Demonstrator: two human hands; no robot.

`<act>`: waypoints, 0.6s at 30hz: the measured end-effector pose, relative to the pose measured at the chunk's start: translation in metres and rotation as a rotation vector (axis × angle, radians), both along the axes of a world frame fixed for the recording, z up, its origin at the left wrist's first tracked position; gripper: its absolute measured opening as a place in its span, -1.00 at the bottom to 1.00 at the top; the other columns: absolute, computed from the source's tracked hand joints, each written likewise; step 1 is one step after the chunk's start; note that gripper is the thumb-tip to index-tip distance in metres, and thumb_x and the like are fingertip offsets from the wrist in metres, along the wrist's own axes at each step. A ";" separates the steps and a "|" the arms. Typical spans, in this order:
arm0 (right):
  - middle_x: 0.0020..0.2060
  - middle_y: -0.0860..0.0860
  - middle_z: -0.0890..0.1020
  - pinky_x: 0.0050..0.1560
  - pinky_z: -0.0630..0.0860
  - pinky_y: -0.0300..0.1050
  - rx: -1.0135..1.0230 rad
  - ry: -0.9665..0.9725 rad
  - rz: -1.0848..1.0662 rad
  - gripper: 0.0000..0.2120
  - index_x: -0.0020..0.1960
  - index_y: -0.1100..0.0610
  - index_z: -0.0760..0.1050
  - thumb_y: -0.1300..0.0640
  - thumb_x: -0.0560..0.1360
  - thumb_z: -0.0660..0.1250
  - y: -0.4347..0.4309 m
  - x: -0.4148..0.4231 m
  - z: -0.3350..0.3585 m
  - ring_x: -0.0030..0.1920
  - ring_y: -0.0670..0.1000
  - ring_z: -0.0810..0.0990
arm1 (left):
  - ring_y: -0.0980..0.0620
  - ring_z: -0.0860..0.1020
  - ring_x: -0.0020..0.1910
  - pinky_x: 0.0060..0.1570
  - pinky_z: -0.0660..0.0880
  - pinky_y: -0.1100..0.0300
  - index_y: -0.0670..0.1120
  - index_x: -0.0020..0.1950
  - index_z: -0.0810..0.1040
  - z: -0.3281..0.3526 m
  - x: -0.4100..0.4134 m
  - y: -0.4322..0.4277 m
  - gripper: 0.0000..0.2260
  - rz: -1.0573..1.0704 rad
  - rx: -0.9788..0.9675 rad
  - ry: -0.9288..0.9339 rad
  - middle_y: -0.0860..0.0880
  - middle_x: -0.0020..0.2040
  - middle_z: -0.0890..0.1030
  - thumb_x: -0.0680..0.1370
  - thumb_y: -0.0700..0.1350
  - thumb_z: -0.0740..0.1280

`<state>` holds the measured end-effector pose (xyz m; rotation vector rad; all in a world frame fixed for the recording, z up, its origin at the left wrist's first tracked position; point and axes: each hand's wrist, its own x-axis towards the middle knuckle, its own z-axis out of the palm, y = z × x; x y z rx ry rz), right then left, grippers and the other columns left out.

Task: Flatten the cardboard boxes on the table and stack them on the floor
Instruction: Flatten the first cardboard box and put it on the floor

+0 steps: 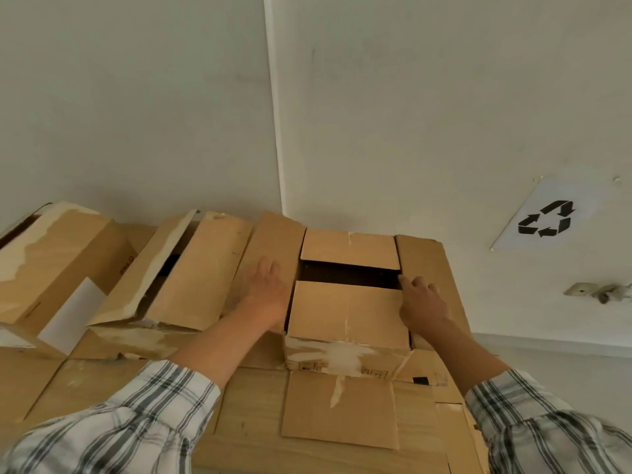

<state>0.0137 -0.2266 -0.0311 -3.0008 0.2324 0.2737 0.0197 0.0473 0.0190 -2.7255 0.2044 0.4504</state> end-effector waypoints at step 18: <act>0.50 0.00 0.31 0.41 0.23 0.24 0.126 0.614 0.209 -0.38 0.53 -0.05 0.24 -0.24 0.54 0.26 0.012 -0.022 0.107 0.49 0.16 0.27 | -0.26 0.20 0.54 0.34 0.41 -0.21 0.00 0.63 0.06 -0.003 0.025 0.027 0.03 0.435 -0.789 0.493 -0.16 0.62 0.11 0.33 0.40 0.41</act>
